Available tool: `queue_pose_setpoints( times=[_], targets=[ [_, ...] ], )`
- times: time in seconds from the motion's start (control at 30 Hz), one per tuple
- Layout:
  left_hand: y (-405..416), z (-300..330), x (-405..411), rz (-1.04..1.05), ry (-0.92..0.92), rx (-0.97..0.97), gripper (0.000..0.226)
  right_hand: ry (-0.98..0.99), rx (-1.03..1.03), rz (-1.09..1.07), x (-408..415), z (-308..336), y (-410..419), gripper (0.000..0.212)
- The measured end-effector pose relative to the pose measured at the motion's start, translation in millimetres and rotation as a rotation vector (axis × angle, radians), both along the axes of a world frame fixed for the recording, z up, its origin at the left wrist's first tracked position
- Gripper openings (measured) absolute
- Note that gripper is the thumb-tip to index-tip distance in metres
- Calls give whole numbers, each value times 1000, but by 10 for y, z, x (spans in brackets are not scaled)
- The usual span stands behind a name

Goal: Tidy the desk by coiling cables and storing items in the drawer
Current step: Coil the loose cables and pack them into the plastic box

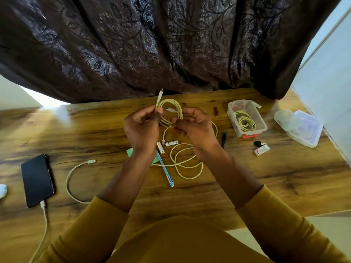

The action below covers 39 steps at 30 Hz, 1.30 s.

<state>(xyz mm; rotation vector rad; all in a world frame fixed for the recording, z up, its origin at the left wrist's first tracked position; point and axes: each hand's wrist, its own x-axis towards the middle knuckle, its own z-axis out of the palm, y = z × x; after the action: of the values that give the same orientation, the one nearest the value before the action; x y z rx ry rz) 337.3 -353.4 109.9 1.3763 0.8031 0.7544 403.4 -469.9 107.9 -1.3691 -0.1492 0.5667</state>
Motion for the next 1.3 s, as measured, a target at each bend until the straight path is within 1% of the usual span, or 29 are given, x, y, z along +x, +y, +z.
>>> queue_pose_setpoints(
  times=[0.1, 0.23, 0.33, 0.4, 0.47, 0.57, 0.6, 0.7, 0.77, 0.83, 0.97, 1.03, 1.2, 1.3],
  targets=[
    [0, -17, 7, 15, 28, 63, 19, 47, -6, -31, -18, -2, 20, 38],
    [16, -53, 17, 34, 51, 120, 21, 58, -35, -130, -27, -19, 31, 31],
    [22, -75, 26, 25, 36, 88, 19, 62, -37, -138, -40, -45, 35, 27],
    [2, -65, 34, -6, 11, 66, 16, 69, -2, -125, -44, -47, 33, 26],
    [-13, -36, 37, -26, -27, 6, 14, 67, 46, -116, -34, -41, 32, 25],
    [-5, 16, 31, -30, -50, -81, 21, 71, 95, -98, -7, -27, 39, 25],
    [-1, 32, 27, -31, -53, -105, 20, 80, 106, -84, 7, -26, 36, 23],
    [7, 78, 9, -60, -55, -150, 11, 167, 149, -18, 55, -12, 9, 13],
    [18, 95, -2, -96, -47, -163, 10, 222, 193, 28, 88, -10, -10, 12],
    [33, 107, -8, -128, -24, -192, 11, 247, 231, 54, 113, -12, -24, 16],
    [49, 142, -7, -186, 15, -382, 14, 266, 303, 42, 110, 4, -28, 43],
    [66, 123, -11, -211, 27, -468, 17, 290, 349, 32, 126, -5, -40, 52],
    [64, 80, -23, -219, 41, -521, 11, 291, 400, 84, 147, -48, -86, 52],
    [53, 78, -27, -208, 51, -472, 11, 278, 409, 103, 149, -85, -97, 54]
  ],
)
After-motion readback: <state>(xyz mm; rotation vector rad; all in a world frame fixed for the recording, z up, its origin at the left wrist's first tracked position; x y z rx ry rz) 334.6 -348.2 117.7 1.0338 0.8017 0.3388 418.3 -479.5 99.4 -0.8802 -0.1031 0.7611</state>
